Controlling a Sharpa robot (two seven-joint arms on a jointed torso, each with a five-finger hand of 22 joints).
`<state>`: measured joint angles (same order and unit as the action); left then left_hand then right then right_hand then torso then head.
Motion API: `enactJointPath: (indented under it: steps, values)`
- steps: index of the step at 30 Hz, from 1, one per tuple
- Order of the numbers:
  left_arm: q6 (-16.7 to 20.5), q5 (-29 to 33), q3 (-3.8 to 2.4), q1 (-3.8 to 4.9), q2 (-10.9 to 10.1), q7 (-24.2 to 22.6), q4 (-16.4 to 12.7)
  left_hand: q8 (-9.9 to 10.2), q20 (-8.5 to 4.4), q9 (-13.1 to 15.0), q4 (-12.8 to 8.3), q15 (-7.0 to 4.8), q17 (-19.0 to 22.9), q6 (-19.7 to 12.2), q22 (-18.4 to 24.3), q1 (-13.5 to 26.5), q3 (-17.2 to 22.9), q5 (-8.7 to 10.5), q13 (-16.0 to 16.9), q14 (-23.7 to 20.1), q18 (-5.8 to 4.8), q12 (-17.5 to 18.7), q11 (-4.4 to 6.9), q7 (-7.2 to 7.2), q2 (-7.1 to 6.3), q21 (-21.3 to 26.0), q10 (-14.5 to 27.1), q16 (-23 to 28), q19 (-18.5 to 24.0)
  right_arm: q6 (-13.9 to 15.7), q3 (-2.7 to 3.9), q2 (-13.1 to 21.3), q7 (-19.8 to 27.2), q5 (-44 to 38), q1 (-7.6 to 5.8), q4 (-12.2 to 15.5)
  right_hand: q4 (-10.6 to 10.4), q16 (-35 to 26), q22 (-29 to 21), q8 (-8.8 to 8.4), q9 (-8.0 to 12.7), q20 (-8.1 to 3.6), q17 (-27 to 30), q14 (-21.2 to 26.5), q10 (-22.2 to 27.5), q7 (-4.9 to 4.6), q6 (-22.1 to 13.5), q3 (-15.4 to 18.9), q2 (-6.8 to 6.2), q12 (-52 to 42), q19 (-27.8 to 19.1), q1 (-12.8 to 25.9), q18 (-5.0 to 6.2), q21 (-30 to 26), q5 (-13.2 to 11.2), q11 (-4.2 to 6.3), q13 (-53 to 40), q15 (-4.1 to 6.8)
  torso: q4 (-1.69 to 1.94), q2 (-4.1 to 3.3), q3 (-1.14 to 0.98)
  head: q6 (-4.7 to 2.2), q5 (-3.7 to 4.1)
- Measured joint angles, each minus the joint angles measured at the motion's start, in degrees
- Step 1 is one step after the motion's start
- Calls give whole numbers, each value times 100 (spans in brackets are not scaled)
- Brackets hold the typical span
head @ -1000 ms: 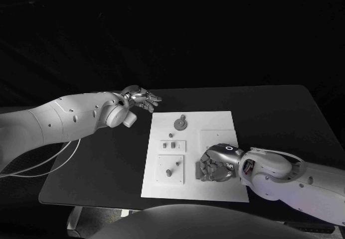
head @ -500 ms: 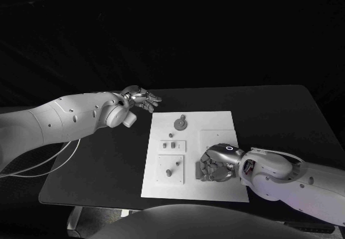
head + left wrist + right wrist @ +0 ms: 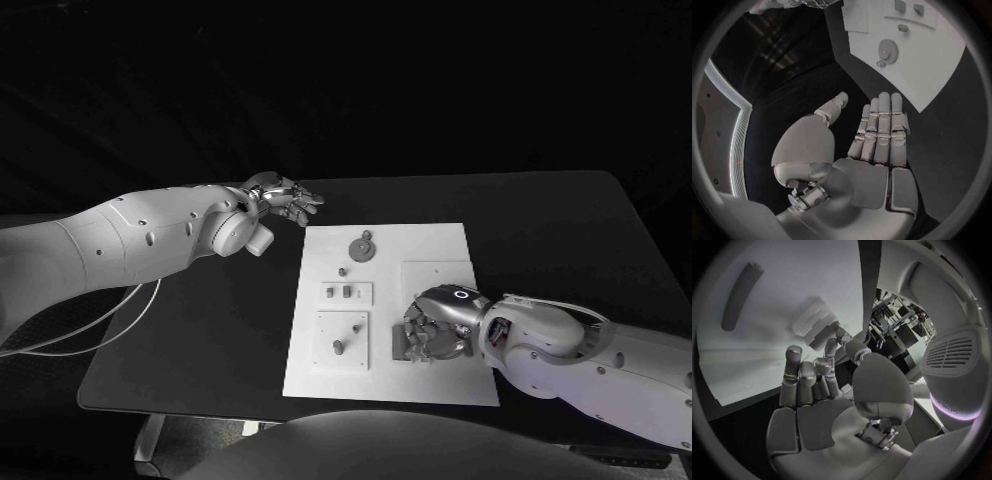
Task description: Assemble the parts on the task board
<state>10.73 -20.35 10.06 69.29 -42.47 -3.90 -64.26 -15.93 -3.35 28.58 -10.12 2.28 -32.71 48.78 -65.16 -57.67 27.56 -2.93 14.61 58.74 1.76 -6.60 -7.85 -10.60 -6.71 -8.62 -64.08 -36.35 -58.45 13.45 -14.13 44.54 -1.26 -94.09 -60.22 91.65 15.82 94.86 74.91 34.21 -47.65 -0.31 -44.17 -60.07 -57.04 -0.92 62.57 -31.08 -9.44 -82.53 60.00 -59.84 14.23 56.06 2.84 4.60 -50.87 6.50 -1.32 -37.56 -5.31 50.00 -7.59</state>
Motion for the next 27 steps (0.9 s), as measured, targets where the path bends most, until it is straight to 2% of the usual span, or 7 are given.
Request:
enactJointPath:
  steps: [11, 14, 16, 21, 22, 25, 27]
  values:
    - [-4, -4, 2, 0, -5, 3, -3, -22, 0, 0, 0, 0, -4, 0, -5, 0, 0, 0, 0, 0, -6, 0, 0, 0, 0, 0, 0, 22, 0, 26, 3, 221, -10, 48, -37, 103, 23, 0, 0, 0, 6, 0, 0, 0, 0, 0, 0, 23, 3, 0, 0, 4, 0, -16, 0, 0, -6, 0, -1, 0, 1, 0, 16]
    - [-5, -6, 3, 0, -11, 3, -5, -22, 0, 0, 0, 0, -5, 0, -5, 0, 0, 0, 1, 0, -8, 0, 0, 0, 0, 0, 0, 22, 0, 28, 18, 367, -12, 196, -125, 126, 23, 0, 0, -3, 20, 0, 0, 0, 0, -2, -2, 23, 11, 28, 0, 44, 0, -16, 0, 0, -6, 0, -2, 1, 1, 0, 30]
    - [-6, -6, 3, 0, -11, 3, -5, -22, 0, 0, 0, 0, -5, 0, -5, 0, 0, 0, 1, 0, -10, 0, 0, 0, 0, 0, 0, 22, 0, 17, 33, 456, -42, 369, -219, 122, 7, 0, 0, -88, 57, 0, 0, 0, 3, -60, -71, 29, -33, 95, 0, 104, 0, -34, 0, -2, 3, 0, -4, 1, 1, 0, 46]
    - [-7, -8, 3, 0, -9, 3, -11, -22, 0, 0, 0, 0, -5, 0, -4, 0, 0, 0, 1, 0, -24, 0, 1, 0, 0, 0, -1, 22, 0, -160, 53, 688, -293, 922, -406, 63, -490, -35, 0, -704, 359, 25, 0, 61, 124, -340, -797, -41, -178, 141, -25, 568, -1, -130, 0, -313, 14, -1, -7, 2, 3, 0, 93]
    - [-7, -8, 3, 0, -9, 3, -12, -22, 0, 0, 0, 0, -5, 0, -4, 0, 0, 0, 1, 0, -41, 0, 1, 0, 0, 0, 0, 22, 0, -175, 52, 706, -315, 955, -411, 63, -607, -47, 0, -778, 407, 43, 0, 79, 139, -351, -843, -66, -189, 157, -43, 655, -3, -147, 6, -346, 14, -13, -7, 2, 3, 0, 98]
    - [-7, -8, 4, 0, -19, 0, -25, -22, 0, 0, 0, 0, -11, 0, -4, 0, 0, 0, 1, 0, -32, 0, 1, 0, 0, 0, -1, 22, 0, -360, 43, 902, -600, 1255, -504, 60, -1095, -47, 0, -1008, 598, 74, 0, 137, 188, -451, -948, -148, -92, 160, -74, 965, -24, -165, 95, -433, 14, -71, -8, 3, 3, 0, 113]
    - [-5, -9, 4, 0, -27, -2, -29, -22, 0, 0, 0, 0, -11, 0, -8, 0, 0, 0, 1, 0, -1, 0, 1, 0, 0, 0, -1, 22, 0, -524, 47, 1007, -819, 1391, -591, 54, -1189, -47, 0, -1079, 676, 48, 0, 139, 196, -465, -979, -156, -56, 161, -98, 1000, -31, -165, 186, -441, 10, -74, -8, 3, 2, 0, 123]
